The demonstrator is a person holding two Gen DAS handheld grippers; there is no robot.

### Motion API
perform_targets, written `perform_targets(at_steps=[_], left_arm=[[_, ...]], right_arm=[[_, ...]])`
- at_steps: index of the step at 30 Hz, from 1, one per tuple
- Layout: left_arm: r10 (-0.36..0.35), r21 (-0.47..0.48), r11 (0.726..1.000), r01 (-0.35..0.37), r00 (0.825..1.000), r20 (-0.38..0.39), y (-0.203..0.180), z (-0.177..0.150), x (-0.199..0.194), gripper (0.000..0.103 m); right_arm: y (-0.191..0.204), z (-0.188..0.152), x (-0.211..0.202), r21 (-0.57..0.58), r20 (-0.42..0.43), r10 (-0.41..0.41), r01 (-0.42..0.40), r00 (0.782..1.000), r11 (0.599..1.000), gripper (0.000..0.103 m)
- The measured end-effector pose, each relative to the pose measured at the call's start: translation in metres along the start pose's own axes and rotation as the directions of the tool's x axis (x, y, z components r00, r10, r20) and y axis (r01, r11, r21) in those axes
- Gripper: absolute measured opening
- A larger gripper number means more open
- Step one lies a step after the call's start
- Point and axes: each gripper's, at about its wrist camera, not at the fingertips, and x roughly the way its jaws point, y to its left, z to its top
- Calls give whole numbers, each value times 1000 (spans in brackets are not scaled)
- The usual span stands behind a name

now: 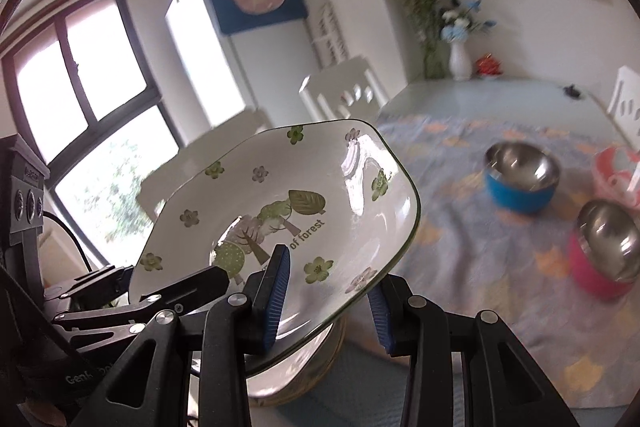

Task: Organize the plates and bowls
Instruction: 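Lower the smaller tree-print plate onto the plate stack with both grippers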

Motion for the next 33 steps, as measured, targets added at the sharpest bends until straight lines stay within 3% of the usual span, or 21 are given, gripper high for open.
perform_targets(at_steps=[4, 7, 16, 33], left_arm=[[88, -11, 996, -88, 996, -6, 10, -21, 3, 55], [110, -30, 993, -111, 994, -14, 19, -31, 10, 55], [111, -128, 984, -122, 989, -93, 47, -62, 23, 55], [67, -180, 978, -103, 978, -197, 73, -66, 42, 55]], right_arm=[[5, -19, 22, -25, -50, 37, -38, 998, 999, 36], [7, -32, 39, -30, -89, 63, -66, 994, 997, 36], [15, -53, 72, -65, -192, 90, -105, 977, 992, 36], [28, -51, 89, -53, -265, 68, -85, 962, 995, 36]])
